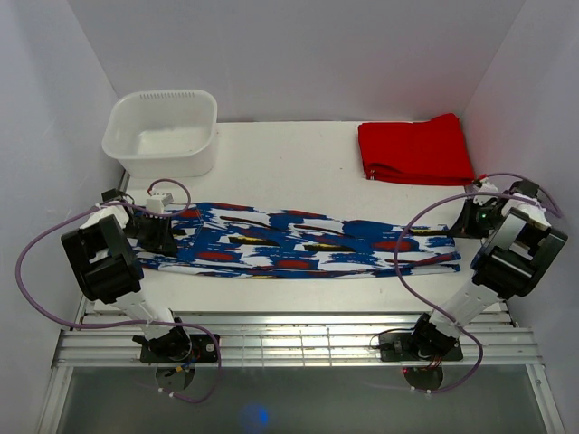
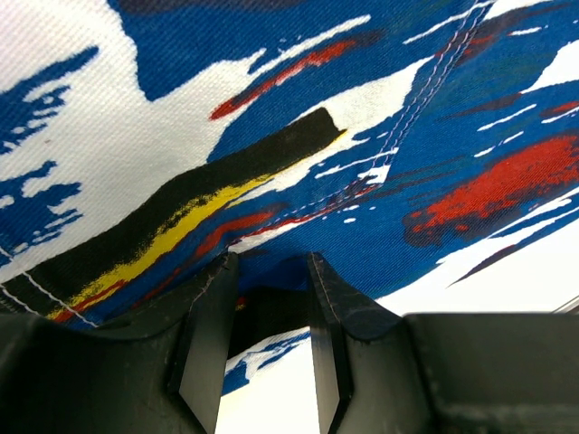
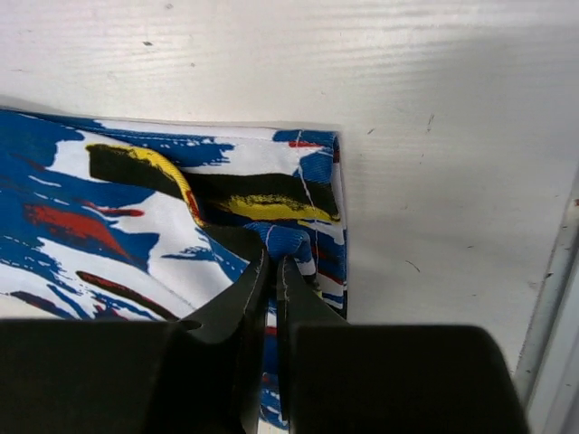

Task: Fold and stack the trousers
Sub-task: Fold the trousers

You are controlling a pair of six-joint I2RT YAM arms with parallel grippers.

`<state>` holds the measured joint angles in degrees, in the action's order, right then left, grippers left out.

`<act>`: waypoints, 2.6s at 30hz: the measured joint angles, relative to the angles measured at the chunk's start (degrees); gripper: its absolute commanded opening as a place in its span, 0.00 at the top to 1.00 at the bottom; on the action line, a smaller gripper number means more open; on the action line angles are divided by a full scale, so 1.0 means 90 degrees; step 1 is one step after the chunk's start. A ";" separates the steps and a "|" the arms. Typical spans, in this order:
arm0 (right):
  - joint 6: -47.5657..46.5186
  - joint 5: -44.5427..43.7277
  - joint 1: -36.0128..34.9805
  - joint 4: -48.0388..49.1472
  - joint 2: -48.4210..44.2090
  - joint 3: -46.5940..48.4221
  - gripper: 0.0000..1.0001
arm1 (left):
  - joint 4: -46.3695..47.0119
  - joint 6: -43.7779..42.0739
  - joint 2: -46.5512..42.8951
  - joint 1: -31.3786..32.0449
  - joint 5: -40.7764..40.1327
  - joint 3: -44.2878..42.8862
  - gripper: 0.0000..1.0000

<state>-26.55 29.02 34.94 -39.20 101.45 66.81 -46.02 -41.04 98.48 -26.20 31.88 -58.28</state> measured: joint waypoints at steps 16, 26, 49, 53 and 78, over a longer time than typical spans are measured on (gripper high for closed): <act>-0.0738 -0.0452 -0.0539 0.0367 -0.0568 0.0058 0.90 | -0.0032 0.0087 -0.0015 0.0000 0.0017 0.0000 0.44; -0.1156 -0.1394 -0.0549 0.0391 -0.0364 0.0163 0.10 | -0.0622 -0.0476 -0.0512 0.0007 0.0396 -0.0024 0.31; -0.2033 0.0367 -0.7621 0.0629 -0.2603 -0.1377 0.59 | -0.2067 -0.4840 -0.1790 0.1503 0.1171 0.0821 0.49; -0.1751 -0.0075 -0.8284 0.1307 -0.2118 -0.1394 0.62 | -0.1780 -0.4879 -0.1681 0.1690 0.1185 0.1013 0.49; -0.0988 -0.1984 -0.9243 0.3609 -0.1037 -0.2157 0.92 | 0.0109 -0.4311 -0.1702 0.2429 0.0806 0.1673 0.60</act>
<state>-35.44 11.16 -48.25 -6.72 92.12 47.40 -45.04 -79.83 83.15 -4.34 39.13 -43.22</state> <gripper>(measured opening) 0.098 0.417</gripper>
